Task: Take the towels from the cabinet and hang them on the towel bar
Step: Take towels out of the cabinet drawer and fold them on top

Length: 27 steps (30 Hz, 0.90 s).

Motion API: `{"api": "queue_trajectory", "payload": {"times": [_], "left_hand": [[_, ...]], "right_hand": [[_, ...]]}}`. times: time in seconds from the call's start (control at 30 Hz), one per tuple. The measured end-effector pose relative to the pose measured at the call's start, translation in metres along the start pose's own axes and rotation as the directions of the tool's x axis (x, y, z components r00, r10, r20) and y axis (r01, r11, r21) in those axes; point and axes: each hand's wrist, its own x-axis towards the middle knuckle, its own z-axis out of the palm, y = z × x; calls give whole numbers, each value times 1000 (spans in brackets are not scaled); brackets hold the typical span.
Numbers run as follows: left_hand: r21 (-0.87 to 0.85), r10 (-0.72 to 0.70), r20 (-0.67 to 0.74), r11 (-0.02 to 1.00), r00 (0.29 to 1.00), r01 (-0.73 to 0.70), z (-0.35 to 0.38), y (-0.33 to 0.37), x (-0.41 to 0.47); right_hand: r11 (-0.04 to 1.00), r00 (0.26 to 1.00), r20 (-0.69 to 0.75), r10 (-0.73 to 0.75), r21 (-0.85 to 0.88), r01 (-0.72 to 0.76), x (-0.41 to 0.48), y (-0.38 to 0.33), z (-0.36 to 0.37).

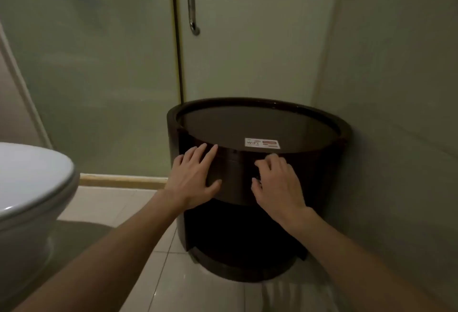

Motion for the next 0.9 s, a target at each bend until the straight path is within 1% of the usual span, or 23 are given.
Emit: {"api": "queue_trajectory", "payload": {"times": [0.03, 0.07, 0.13, 0.33, 0.47, 0.57, 0.63, 0.8, 0.9], "left_hand": [[-4, 7, -8, 1000, 1000, -7, 0, 0, -1], [-5, 13, -18, 1000, 1000, -13, 1, 0, -1], [-12, 23, -17, 1000, 1000, -24, 5, 0, -3], [-11, 33, -21, 999, 999, -33, 2, -2, -6], [-1, 36, -21, 999, 999, -36, 1, -2, -6], [3, 34, -15, 999, 999, -34, -1, -2, -6], [-3, 35, -16, 999, 999, -35, -1, 0, -6], [8, 41, -18, 999, 999, -40, 1, 3, -5], [12, 38, -20, 999, 999, -37, 2, 6, -4]], "right_hand": [[1000, 1000, -13, 6, 2, -6, -1, 1, 2], [999, 1000, 3, 27, 21, -27, -1, 1, 1], [998, 996, 76, 50, 31, -52, -5, 3, 5], [1000, 986, 169, -7, -16, 9, -3, 2, 19], [998, 980, 197, -22, -52, 33, -1, -2, 30], [997, 977, 211, 44, -72, -29, -1, -2, 34], [995, 975, 217, 57, -93, -38, 0, 0, 36], [998, 950, 311, 26, -64, -6, 8, 7, 36], [999, 950, 312, 26, -44, -13, 11, 7, 38]]}}
